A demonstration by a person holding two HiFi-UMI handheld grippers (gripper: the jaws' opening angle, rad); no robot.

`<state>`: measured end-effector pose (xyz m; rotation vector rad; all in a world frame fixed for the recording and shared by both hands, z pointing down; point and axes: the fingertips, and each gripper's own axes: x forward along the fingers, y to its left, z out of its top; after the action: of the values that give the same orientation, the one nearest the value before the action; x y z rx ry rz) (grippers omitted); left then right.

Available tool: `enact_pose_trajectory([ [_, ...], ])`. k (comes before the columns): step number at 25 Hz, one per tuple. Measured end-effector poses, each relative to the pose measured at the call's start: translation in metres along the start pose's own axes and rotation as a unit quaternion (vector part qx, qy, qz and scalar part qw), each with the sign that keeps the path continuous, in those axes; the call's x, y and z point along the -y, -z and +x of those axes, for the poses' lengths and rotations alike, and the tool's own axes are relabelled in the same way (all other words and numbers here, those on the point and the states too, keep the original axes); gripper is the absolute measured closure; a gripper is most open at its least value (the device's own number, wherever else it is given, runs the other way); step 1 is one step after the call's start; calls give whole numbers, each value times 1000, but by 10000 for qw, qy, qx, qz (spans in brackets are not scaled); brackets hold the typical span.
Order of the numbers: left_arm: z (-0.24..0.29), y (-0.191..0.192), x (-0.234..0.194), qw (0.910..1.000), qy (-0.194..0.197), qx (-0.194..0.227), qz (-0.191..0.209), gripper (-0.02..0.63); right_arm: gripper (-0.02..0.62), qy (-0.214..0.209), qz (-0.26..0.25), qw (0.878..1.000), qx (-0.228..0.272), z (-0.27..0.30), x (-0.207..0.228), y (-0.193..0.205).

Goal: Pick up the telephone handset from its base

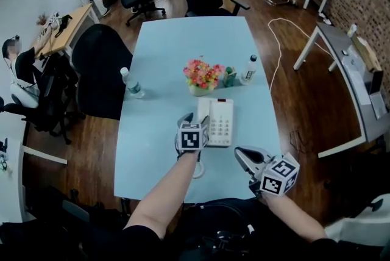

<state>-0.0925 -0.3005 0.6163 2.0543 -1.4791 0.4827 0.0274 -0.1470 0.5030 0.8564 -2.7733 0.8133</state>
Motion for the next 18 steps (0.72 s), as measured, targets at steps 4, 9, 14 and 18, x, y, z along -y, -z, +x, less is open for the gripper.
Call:
enact_pose_trajectory([
  [4,44,6,-16,9983,-462,-353,-34,344,577,-220,-86,9997,-106,-3,15,-5],
  [9,78,25,-26,9927,-834,-864,51,331,577,-266,39,9994,-217,-14,39,0],
  [14,94,32,-27,9925,-790,-925,-138,331,577,-223,239,9993,-193,-20,55,5],
  [18,94,23,-20,9952,-524,-799,-228,356,577,-152,356,9992,-135,-22,59,10],
])
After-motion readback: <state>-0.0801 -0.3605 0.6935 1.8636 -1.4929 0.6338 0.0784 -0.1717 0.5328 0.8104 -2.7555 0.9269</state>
